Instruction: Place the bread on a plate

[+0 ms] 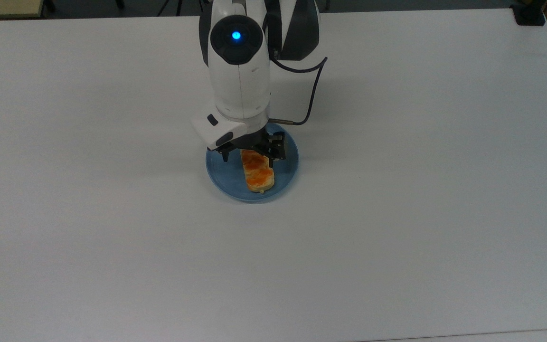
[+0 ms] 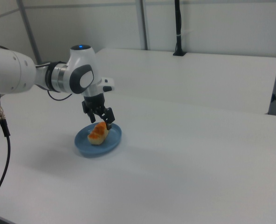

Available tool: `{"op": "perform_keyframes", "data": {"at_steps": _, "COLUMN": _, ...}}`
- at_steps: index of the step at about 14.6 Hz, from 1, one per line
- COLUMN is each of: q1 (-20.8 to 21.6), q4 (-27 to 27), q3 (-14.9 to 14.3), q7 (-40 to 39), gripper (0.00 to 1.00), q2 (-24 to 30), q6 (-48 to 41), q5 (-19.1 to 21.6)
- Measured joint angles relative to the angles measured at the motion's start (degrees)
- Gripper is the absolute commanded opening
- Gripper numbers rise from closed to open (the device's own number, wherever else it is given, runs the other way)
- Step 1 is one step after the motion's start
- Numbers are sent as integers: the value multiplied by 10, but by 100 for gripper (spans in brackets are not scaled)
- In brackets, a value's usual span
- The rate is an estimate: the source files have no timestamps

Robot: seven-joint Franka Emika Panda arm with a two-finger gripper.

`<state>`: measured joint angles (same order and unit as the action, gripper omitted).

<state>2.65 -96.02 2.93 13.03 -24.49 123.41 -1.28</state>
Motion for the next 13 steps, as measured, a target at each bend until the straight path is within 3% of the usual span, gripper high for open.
{"op": "perform_keyframes", "data": {"at_steps": 4, "q1": -33, "q4": 35, "q3": -3, "q7": 10, "gripper": 100, "q2": 58, "q6": -131, "q5": 0}}
{"op": "perform_keyframes", "data": {"at_steps": 6, "q1": -54, "q4": 64, "q3": -5, "q7": 12, "gripper": 100, "q2": 108, "q6": -230, "q5": -1}}
{"op": "perform_keyframes", "data": {"at_steps": 9, "q1": -85, "q4": 85, "q3": -14, "q7": 15, "gripper": 100, "q2": 180, "q6": -293, "q5": -1}}
{"op": "perform_keyframes", "data": {"at_steps": 13, "q1": -76, "q4": 84, "q3": -88, "q7": 6, "gripper": 100, "q2": 262, "q6": -305, "q5": 9}}
